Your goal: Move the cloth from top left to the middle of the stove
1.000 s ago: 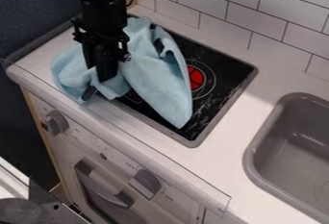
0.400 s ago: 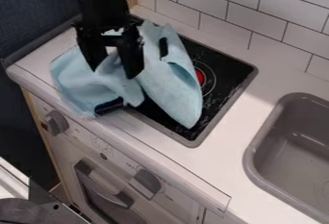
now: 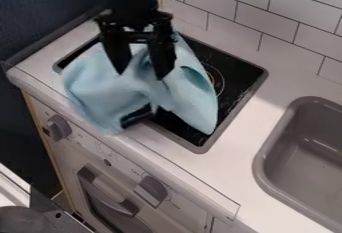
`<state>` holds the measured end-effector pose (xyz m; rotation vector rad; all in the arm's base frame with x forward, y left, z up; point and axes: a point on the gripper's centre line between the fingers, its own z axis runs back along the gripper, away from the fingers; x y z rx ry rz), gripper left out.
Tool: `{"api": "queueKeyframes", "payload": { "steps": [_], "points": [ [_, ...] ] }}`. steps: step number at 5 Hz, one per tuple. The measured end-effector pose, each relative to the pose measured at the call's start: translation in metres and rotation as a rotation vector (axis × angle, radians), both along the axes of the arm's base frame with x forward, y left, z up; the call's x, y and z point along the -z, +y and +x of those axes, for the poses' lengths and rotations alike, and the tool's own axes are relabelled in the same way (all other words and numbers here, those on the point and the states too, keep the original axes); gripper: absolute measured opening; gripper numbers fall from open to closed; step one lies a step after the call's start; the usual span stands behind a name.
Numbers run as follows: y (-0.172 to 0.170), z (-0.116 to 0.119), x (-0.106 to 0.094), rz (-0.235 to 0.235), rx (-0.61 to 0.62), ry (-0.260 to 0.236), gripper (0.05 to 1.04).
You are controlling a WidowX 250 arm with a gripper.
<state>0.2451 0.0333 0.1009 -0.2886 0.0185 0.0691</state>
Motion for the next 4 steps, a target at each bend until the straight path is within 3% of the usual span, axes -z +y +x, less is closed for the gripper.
{"api": "queueKeyframes", "payload": {
  "steps": [1, 2, 3, 4],
  "points": [
    [-0.011, 0.009, -0.001, 0.054, 0.092, -0.062, 1.005],
    [-0.012, 0.029, 0.004, 0.239, 0.194, -0.168, 1.005],
    [0.007, 0.031, 0.022, 0.252, 0.123, -0.208, 1.005],
    [0.056, 0.026, 0.029, 0.350, 0.046, -0.211, 1.005]
  ]
}}
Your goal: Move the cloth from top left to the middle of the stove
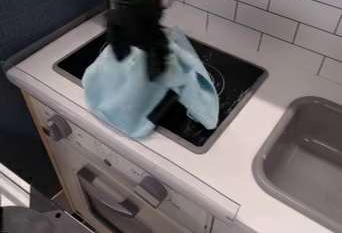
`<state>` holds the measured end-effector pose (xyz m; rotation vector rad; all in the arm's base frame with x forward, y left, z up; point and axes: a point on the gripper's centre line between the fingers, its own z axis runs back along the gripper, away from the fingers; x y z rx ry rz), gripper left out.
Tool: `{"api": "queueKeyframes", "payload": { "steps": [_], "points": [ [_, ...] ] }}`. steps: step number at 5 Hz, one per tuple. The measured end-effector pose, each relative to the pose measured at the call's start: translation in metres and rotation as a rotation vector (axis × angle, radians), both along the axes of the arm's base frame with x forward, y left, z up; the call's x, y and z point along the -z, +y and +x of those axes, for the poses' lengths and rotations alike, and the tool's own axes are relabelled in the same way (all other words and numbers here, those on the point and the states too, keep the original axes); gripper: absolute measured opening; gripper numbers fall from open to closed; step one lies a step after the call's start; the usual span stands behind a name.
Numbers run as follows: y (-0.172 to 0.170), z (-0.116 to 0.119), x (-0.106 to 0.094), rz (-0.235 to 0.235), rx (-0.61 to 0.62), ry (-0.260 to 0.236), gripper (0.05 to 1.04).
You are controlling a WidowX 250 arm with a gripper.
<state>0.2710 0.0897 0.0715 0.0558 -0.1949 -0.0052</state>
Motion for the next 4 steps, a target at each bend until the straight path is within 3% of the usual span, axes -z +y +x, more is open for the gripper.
{"api": "queueKeyframes", "payload": {
  "steps": [1, 2, 3, 4],
  "points": [
    [0.028, -0.002, -0.006, 0.006, -0.077, 0.045, 1.005],
    [0.052, -0.004, -0.010, 0.033, -0.166, 0.136, 1.005],
    [0.073, -0.003, -0.021, 0.027, -0.217, 0.198, 1.005],
    [0.083, -0.002, -0.043, -0.055, -0.223, 0.239, 1.005]
  ]
}}
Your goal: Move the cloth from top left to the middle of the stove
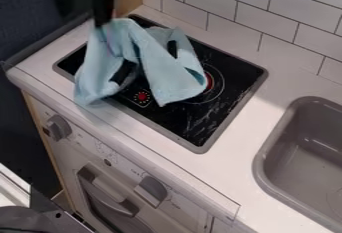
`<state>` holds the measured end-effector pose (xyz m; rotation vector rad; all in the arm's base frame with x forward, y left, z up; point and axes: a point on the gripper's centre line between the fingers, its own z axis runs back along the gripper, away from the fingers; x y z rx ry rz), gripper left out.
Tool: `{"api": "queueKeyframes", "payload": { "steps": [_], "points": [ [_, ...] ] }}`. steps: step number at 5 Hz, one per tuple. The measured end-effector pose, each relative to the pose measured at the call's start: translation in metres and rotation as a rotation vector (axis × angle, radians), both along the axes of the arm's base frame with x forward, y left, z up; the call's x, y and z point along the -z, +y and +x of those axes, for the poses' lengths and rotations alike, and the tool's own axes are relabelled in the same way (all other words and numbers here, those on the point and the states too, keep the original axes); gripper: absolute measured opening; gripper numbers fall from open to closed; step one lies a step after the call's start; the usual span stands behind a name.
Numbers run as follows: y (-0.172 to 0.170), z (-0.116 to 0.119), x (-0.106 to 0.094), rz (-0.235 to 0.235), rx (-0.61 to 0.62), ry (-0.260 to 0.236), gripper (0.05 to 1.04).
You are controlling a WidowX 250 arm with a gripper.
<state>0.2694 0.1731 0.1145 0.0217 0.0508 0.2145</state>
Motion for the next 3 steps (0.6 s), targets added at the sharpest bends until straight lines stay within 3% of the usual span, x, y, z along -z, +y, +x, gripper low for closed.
{"api": "queueKeyframes", "payload": {
  "steps": [1, 2, 3],
  "points": [
    [-0.009, -0.007, -0.008, -0.095, -0.020, 0.031, 1.005],
    [-0.013, -0.007, -0.024, -0.118, -0.012, -0.010, 1.005],
    [0.000, 0.002, -0.027, -0.113, -0.019, -0.050, 1.005]
  ]
}}
